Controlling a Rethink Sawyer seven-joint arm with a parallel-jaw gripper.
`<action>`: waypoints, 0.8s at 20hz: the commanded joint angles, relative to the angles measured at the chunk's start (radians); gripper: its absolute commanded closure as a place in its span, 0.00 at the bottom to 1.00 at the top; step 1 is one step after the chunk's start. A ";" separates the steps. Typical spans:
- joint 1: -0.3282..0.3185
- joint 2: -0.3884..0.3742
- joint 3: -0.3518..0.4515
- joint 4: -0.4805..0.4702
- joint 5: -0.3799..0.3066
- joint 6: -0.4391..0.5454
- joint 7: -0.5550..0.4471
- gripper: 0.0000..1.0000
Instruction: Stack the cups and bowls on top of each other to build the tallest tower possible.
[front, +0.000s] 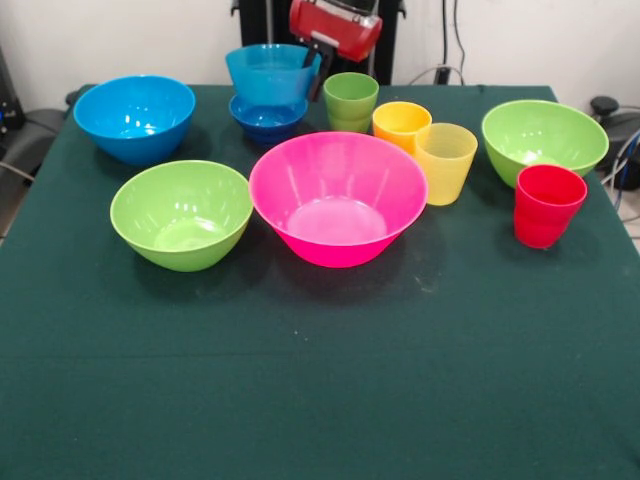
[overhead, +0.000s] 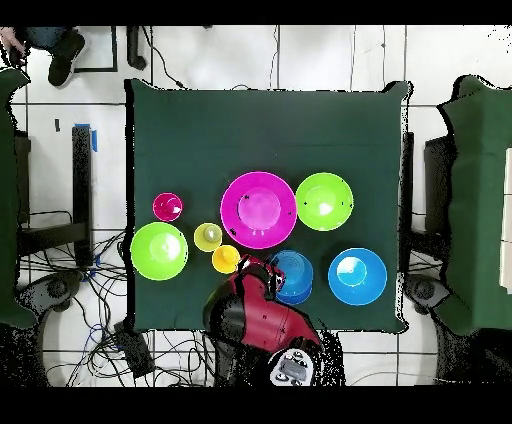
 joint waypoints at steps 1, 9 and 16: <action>-0.033 -0.110 0.037 0.066 -0.065 0.144 0.098 1.00; -0.098 -0.176 0.066 0.086 -0.119 0.205 0.068 1.00; -0.108 -0.123 0.093 0.098 -0.128 0.140 0.120 1.00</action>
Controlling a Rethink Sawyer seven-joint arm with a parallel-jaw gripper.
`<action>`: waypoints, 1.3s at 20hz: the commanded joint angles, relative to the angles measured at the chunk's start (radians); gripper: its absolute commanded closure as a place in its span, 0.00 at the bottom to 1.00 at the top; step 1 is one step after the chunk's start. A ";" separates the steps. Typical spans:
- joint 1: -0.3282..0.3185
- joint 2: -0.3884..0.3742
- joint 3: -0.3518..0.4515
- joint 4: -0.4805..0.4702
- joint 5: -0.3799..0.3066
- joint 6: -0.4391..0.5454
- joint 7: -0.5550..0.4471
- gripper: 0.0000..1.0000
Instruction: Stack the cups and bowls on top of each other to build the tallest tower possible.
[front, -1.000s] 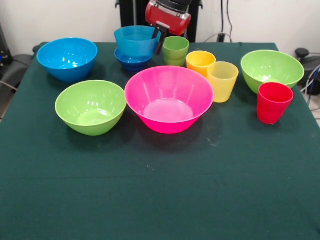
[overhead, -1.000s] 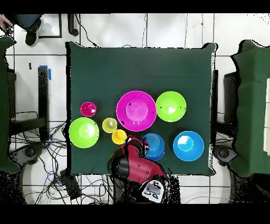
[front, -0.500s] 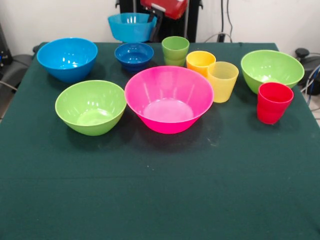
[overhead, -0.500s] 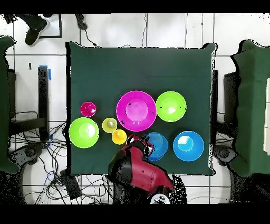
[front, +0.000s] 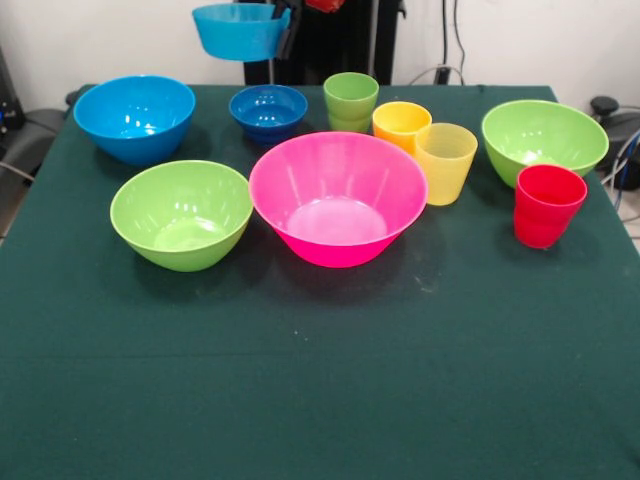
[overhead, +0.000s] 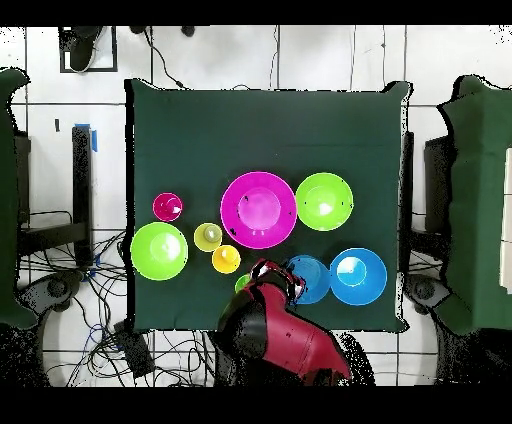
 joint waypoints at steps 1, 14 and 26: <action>-0.029 0.043 0.122 0.059 -0.061 0.069 0.117 1.00; -0.056 0.122 0.201 0.064 -0.057 -0.006 0.170 1.00; -0.058 0.138 0.231 0.086 -0.041 -0.013 0.189 1.00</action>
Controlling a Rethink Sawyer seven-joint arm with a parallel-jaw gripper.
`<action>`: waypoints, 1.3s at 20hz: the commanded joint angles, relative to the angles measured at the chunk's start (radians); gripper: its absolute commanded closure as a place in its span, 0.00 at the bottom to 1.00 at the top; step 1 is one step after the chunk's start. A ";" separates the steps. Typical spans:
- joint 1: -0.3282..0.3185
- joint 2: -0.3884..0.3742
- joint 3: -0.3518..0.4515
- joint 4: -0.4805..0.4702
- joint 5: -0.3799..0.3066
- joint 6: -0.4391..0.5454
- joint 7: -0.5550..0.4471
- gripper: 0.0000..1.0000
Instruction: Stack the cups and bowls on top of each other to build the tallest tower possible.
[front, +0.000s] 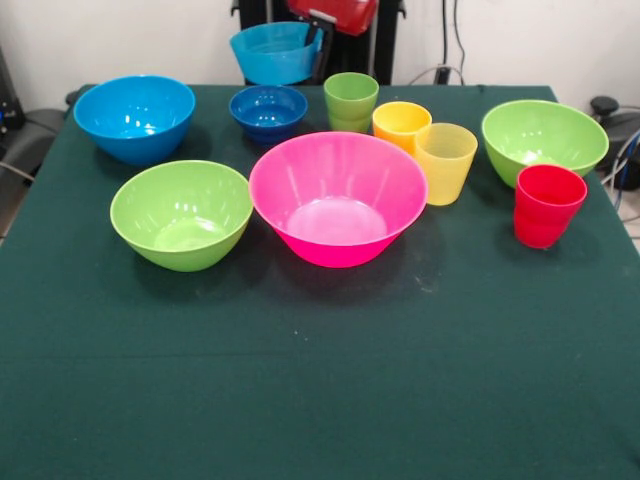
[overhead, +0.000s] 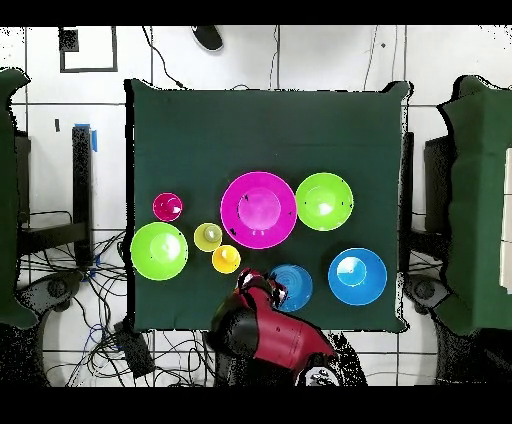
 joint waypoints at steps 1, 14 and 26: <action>-0.016 0.084 0.128 0.033 -0.023 -0.020 0.182 1.00; -0.038 0.106 0.114 -0.050 -0.044 0.020 0.116 1.00; -0.043 0.149 0.092 -0.082 -0.071 -0.029 0.111 1.00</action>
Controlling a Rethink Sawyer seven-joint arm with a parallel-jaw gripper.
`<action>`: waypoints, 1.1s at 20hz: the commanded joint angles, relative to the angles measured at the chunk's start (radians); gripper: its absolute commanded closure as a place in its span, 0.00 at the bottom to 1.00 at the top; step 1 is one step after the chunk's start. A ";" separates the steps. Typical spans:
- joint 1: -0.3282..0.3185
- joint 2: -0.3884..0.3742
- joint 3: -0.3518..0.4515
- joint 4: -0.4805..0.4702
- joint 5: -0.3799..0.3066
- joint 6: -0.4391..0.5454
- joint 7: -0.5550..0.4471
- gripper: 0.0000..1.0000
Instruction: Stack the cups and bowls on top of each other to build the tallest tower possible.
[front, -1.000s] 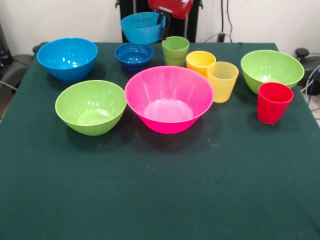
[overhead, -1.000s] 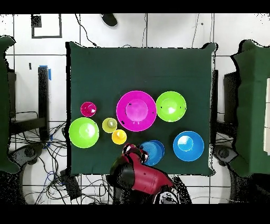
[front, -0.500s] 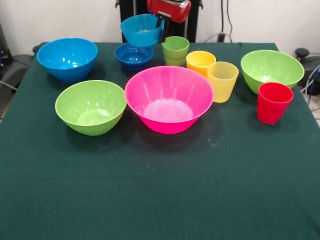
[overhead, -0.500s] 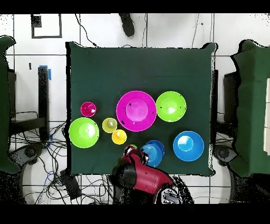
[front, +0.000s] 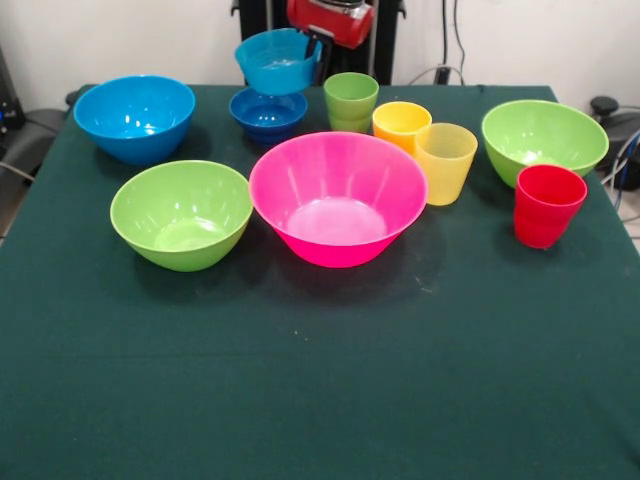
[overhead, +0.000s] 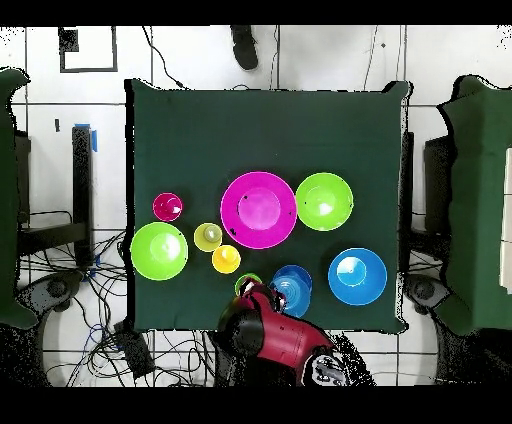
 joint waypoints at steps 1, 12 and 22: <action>0.011 0.072 0.064 -0.090 -0.041 -0.041 0.106 1.00; 0.072 0.114 0.002 -0.109 -0.024 -0.119 0.119 1.00; 0.082 0.101 -0.024 -0.133 -0.024 -0.099 0.091 1.00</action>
